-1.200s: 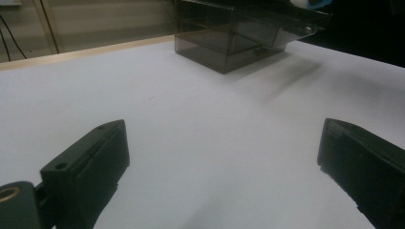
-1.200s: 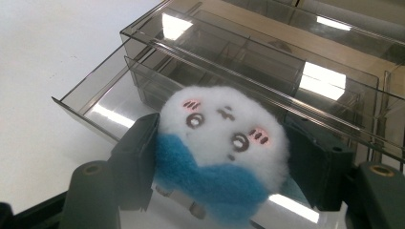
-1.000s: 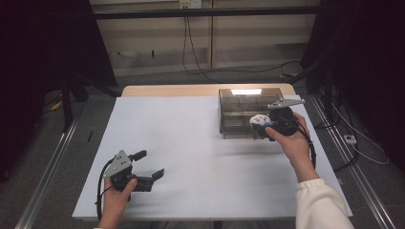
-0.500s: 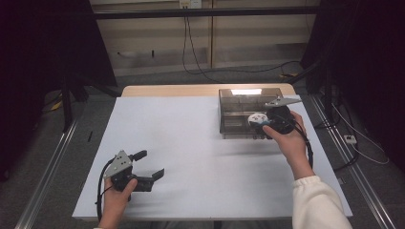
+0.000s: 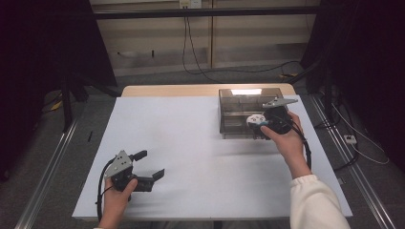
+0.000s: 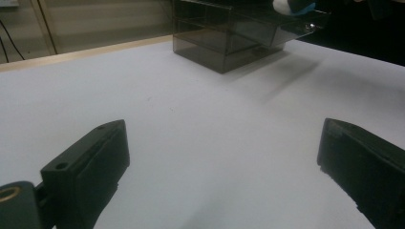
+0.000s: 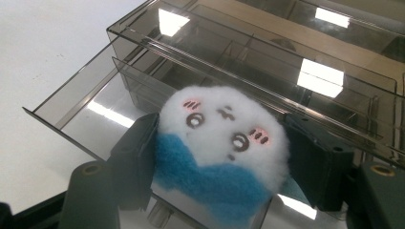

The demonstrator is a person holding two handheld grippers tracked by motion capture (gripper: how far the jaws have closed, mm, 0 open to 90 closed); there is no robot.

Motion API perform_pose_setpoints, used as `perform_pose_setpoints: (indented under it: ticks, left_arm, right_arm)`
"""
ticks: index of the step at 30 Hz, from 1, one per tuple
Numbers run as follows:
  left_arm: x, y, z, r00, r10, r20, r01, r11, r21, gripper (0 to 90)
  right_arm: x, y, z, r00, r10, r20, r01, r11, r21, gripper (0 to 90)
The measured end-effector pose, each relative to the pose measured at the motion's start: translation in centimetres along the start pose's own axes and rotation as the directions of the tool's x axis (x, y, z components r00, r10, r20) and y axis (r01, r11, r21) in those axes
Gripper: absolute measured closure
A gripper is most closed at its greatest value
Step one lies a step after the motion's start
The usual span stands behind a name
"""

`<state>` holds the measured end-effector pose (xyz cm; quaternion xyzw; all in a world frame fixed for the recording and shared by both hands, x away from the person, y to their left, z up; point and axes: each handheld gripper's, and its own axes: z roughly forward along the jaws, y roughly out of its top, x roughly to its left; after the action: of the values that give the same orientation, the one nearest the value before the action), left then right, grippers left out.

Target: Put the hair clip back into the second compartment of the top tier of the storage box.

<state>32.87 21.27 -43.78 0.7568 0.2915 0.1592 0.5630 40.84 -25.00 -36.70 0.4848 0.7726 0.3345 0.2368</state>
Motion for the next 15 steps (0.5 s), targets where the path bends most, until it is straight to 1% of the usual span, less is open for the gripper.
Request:
perform_pose_setpoints:
  ticks: [4, 9, 15]
  left_arm:
    - [-0.02, -0.01, 0.00, 1.0000, 0.001, 0.000, -0.001, 1.0000, 0.000, 3.8]
    - [0.00, -0.01, 0.04, 1.0000, 0.000, 0.001, 0.000, 1.0000, 0.000, 3.8]
    - [0.05, 0.01, 0.01, 1.0000, 0.000, 0.001, 0.000, 1.0000, 0.001, 3.8]
  right_arm:
    - [0.02, -0.11, 0.38, 1.0000, 0.002, 0.004, -0.002, 1.000, 0.004, 31.1]
    - [0.15, -0.10, 0.61, 0.9998, -0.010, 0.015, 0.010, 1.000, 0.008, 31.1]
    - [0.10, -0.19, 0.90, 0.9999, -0.005, 0.014, 0.005, 1.000, 0.015, 31.1]
